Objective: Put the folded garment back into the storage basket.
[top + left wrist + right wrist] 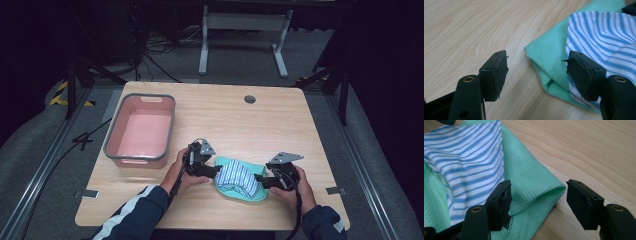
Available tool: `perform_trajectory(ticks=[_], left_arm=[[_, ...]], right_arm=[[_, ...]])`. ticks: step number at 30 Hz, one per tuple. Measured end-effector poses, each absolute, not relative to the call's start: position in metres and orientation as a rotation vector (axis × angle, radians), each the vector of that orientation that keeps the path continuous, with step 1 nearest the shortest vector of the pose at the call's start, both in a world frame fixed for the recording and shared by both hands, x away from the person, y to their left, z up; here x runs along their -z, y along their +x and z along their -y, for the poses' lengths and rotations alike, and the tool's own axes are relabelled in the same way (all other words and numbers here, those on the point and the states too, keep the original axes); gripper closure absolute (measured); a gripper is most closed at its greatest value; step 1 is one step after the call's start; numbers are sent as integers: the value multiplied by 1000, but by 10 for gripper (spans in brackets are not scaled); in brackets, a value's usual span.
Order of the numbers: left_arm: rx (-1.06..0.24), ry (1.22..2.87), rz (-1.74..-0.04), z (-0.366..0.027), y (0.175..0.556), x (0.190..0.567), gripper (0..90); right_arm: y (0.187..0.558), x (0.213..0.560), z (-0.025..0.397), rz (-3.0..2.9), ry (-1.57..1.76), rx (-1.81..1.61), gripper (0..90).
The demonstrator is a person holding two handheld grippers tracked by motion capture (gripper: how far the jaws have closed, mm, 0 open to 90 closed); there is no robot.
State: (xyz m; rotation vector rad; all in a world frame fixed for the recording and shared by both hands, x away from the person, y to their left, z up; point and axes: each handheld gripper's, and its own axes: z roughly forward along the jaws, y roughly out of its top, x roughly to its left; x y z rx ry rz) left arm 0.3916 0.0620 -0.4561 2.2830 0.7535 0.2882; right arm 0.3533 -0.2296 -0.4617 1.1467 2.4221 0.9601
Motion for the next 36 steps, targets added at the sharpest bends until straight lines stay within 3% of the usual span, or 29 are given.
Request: perform_trajectory(ticks=[8,18,22,23,27,32,36], left_arm=[[-240,2332,-811,-53,402,472,319],[-234,2364,-773,-48,395,474,224],[-235,2365,-771,-48,395,474,223],[-235,2365,-769,-48,394,474,226],[-227,2367,-731,-47,392,472,313],[-200,2369,-675,-46,389,470,633],[-201,2367,-667,-47,391,470,750]], right_arm=[[357,469,230,-2433,1184,-946,338],[356,472,226,-2434,1194,-897,299],[355,472,225,-2433,1205,-890,314],[356,471,224,-2442,1199,-885,358],[355,468,219,-2485,1159,-895,512],[353,467,215,-2503,1143,-906,670],[352,468,216,-2510,1137,-938,746]])
